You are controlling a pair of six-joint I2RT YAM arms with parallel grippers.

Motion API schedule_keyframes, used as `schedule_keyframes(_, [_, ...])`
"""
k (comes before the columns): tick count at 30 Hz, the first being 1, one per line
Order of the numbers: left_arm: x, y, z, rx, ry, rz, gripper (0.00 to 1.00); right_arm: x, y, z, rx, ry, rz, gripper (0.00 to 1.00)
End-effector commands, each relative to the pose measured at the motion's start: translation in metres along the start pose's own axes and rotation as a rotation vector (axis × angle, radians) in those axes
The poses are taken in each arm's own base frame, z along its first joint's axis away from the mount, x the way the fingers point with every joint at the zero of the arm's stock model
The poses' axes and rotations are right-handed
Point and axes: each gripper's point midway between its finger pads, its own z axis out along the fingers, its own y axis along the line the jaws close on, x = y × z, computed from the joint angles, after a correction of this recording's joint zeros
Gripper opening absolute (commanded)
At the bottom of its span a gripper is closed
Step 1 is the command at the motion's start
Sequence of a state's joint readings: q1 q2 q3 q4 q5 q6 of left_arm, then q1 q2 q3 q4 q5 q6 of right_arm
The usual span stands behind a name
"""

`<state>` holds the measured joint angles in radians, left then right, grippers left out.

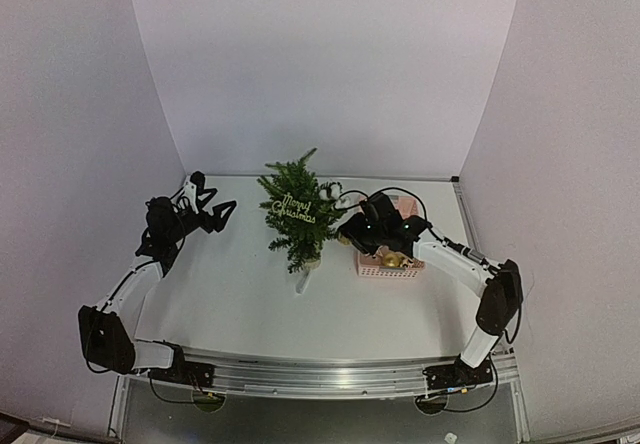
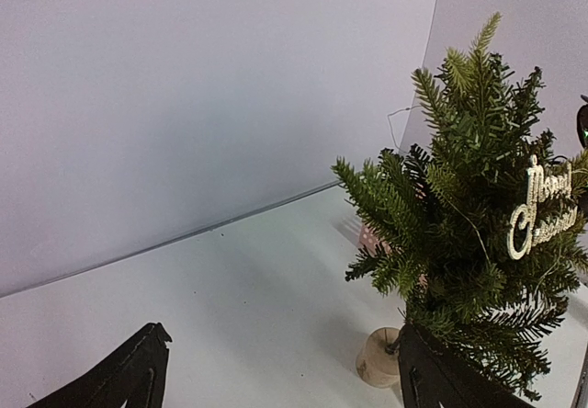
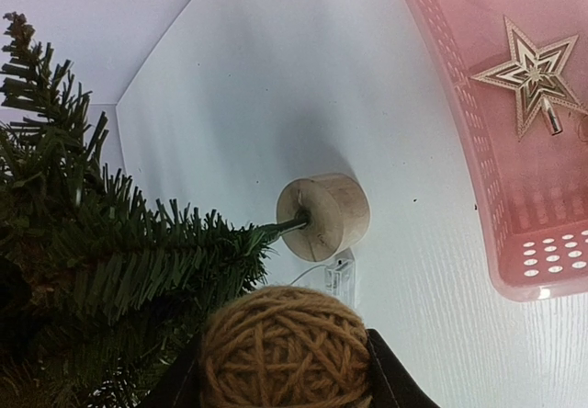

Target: Decorate the small christmas tree

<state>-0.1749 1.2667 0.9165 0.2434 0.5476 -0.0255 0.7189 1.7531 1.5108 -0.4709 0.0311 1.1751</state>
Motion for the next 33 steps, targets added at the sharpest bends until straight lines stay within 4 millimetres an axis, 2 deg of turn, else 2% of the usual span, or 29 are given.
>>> schedule_keyframes(1, [-0.026, -0.004, -0.008, 0.000, -0.058, 0.045, 0.87, -0.004, 0.017, -0.008, -0.040, -0.017, -0.014, 0.15])
schedule_keyframes(4, [-0.026, -0.004, -0.008, -0.001, -0.058, 0.048, 0.87, -0.004, 0.022, -0.010, -0.051, -0.015, -0.021, 0.25])
schedule_keyframes(10, [-0.026, -0.003, -0.008, -0.003, -0.059, 0.051, 0.87, -0.004, 0.023, -0.011, -0.056, -0.011, -0.023, 0.34])
schedule_keyframes(15, [-0.026, -0.003, -0.008, -0.007, -0.060, 0.054, 0.87, -0.003, 0.024, -0.010, -0.058, -0.005, -0.024, 0.37])
schedule_keyframes(21, [-0.027, -0.003, -0.009, -0.009, -0.062, 0.057, 0.87, 0.000, 0.024, -0.009, -0.059, 0.008, -0.021, 0.36])
schedule_keyframes(33, [-0.028, -0.003, -0.008, -0.009, -0.062, 0.061, 0.87, -0.001, 0.027, -0.008, -0.063, 0.007, -0.026, 0.43])
